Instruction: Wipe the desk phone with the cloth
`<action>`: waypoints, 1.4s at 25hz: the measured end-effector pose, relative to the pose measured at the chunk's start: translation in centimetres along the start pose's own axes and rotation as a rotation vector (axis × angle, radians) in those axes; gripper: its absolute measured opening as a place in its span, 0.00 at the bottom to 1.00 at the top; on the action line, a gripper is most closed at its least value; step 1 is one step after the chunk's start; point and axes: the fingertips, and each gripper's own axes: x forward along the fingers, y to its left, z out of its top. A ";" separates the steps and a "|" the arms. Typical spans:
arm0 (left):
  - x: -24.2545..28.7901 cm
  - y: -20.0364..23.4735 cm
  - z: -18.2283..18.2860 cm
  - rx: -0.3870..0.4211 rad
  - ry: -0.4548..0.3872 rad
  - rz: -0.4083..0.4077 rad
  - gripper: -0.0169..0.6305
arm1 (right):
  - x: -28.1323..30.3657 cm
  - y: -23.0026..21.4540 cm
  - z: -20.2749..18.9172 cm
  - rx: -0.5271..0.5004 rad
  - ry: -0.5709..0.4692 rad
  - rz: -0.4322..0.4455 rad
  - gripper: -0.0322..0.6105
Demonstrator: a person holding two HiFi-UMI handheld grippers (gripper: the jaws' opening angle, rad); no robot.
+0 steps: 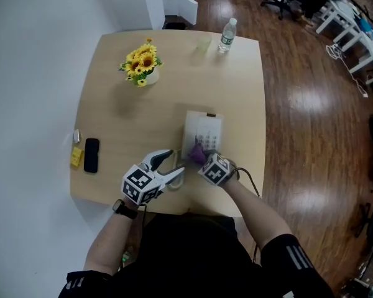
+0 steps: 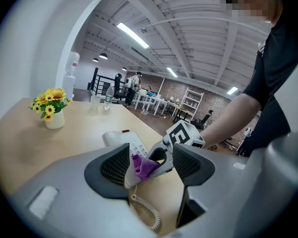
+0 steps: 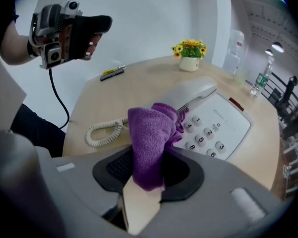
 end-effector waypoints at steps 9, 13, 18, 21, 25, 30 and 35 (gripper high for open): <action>-1.0 -0.2 -0.3 -0.002 0.001 0.011 0.44 | -1.2 -1.6 -2.0 0.053 0.015 -0.043 0.28; -1.4 -0.2 -0.6 -0.007 0.001 0.015 0.44 | -2.6 -2.8 -4.1 0.095 0.021 -0.073 0.28; -1.1 -0.4 -0.4 0.003 -0.002 0.000 0.44 | -3.7 -4.3 -7.3 0.151 0.063 -0.118 0.28; -0.9 -0.6 0.0 0.017 -0.006 -0.012 0.44 | -5.0 -4.9 -8.9 0.238 0.033 -0.140 0.28; -1.1 -0.8 0.7 0.030 -0.010 -0.022 0.44 | -8.3 -4.8 -9.1 0.367 -0.094 -0.151 0.28; -1.5 -1.1 0.6 0.043 -0.005 -0.032 0.44 | -12.9 -3.1 -7.7 0.446 -0.243 -0.163 0.29; -1.8 -1.8 0.7 0.059 0.006 -0.054 0.44 | -16.0 -2.6 -7.7 0.540 -0.366 -0.180 0.29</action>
